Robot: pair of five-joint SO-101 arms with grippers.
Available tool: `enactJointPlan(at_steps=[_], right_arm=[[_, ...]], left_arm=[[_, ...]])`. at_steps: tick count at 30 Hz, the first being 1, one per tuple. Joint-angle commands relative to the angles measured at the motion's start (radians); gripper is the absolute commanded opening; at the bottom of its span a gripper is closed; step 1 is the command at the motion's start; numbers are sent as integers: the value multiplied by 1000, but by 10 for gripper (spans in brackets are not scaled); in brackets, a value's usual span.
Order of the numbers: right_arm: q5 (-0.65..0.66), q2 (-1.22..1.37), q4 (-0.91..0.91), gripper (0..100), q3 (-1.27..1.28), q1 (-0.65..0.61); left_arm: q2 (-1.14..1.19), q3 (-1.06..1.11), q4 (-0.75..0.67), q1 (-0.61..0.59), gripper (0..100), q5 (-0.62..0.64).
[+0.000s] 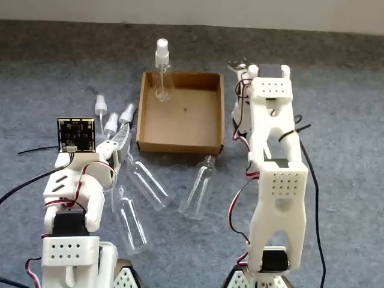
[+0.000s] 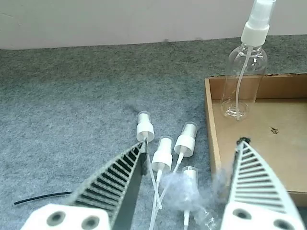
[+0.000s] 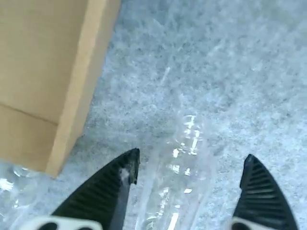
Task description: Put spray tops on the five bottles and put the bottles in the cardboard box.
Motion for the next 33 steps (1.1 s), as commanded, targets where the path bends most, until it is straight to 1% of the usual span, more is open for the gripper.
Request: enactJointPlan(at_steps=[1,6,14,20,26,28,31,33], right_arm=[[11,19,15,293,-1,8],[9,90,16,293,-10,28],[9,91,16,293,-16,30],[6,91,24,293,-120,27],[6,93,24,292,-130,31],[6,91,25,270,-136,31],[6,93,25,203,-136,31],[6,94,25,175,-134,31]], left_arm=[[4,-5,-14,-13,262,0],[4,-5,-12,-13,262,0],[4,-5,-15,-13,262,0],[4,-5,-15,-13,262,0],[4,-5,-15,-13,262,-2],[4,-5,-17,-13,262,-2],[4,-5,-17,-13,262,-2],[4,-5,-17,-13,262,-2]])
